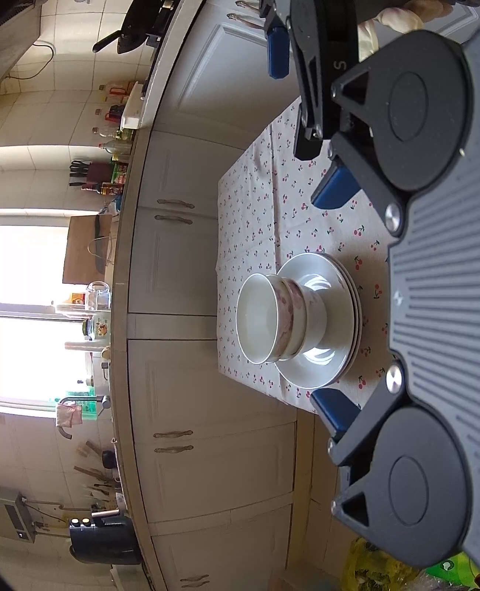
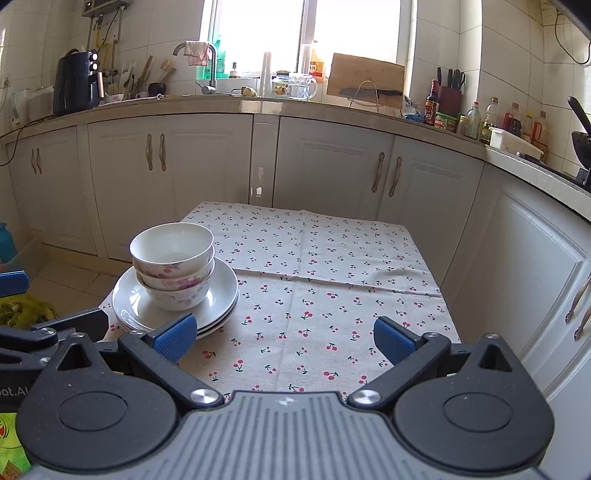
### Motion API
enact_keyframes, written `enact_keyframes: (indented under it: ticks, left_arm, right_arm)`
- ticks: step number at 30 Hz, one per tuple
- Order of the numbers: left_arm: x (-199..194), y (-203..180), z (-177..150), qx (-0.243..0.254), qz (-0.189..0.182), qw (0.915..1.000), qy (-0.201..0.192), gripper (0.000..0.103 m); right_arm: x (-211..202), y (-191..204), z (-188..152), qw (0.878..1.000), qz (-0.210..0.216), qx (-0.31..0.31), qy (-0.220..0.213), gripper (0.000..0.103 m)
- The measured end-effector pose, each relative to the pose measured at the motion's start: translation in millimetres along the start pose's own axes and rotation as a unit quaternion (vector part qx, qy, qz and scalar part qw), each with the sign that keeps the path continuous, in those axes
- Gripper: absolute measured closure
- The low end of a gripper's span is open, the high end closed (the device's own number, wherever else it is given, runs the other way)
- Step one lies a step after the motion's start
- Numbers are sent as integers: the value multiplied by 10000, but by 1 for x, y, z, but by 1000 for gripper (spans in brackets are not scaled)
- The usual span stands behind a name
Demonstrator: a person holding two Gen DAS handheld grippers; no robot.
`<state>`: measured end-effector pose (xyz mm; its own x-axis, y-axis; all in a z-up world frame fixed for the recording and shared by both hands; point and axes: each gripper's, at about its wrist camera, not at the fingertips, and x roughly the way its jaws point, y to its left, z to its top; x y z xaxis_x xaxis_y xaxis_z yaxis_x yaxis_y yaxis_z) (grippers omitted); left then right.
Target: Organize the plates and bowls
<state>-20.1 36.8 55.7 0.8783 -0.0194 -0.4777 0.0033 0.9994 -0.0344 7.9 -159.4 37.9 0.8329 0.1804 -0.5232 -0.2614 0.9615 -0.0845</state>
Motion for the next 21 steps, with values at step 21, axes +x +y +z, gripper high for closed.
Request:
enact_keyframes:
  ticks: [21]
  left_arm:
    - [-4, 1, -1, -84, 3, 10000, -24, 1]
  right_arm:
    - [-4, 4, 0, 9999, -82, -14, -58, 0]
